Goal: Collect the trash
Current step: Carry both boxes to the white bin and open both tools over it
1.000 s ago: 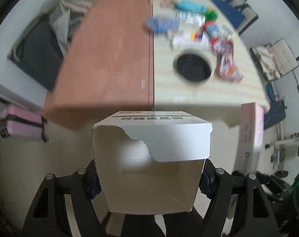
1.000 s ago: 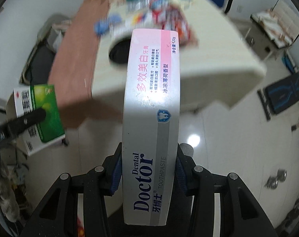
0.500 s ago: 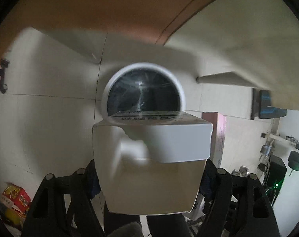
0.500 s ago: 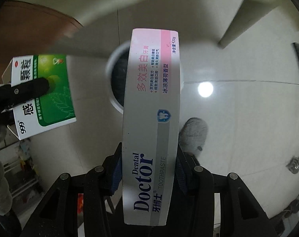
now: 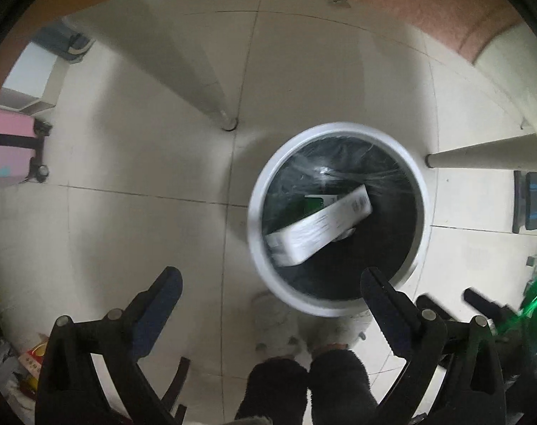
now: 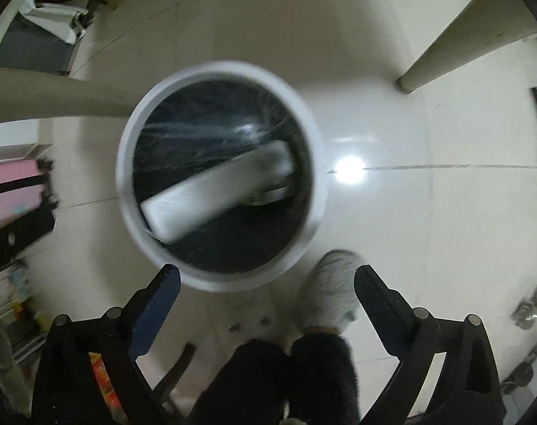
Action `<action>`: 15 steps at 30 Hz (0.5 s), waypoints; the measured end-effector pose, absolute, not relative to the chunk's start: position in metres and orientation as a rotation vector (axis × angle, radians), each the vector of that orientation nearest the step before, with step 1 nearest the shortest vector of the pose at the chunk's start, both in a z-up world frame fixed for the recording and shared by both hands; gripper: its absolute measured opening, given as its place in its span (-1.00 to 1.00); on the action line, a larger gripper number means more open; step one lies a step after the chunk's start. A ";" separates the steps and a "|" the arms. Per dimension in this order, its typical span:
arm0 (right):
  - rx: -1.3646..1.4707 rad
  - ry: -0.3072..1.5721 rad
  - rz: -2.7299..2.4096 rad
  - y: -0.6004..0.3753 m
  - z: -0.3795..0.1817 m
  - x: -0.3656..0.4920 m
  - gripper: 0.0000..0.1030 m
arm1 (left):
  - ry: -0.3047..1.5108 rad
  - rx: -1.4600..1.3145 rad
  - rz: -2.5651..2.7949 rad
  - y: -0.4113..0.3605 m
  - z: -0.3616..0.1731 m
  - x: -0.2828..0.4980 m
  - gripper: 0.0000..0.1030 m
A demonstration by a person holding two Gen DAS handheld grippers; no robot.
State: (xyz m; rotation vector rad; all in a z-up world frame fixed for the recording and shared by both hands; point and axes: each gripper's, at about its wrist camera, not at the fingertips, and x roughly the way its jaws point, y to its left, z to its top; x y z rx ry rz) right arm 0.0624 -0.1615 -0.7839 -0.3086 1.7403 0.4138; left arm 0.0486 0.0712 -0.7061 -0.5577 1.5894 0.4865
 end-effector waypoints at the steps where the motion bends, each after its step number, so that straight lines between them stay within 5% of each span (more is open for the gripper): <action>1: -0.335 1.723 0.400 -0.162 -0.785 0.067 0.94 | 1.594 -0.553 0.493 0.071 -0.702 0.045 0.99; 15: -0.382 1.662 0.348 -0.160 -0.727 0.063 0.94 | 1.587 -0.534 0.490 0.052 -0.669 0.036 0.99</action>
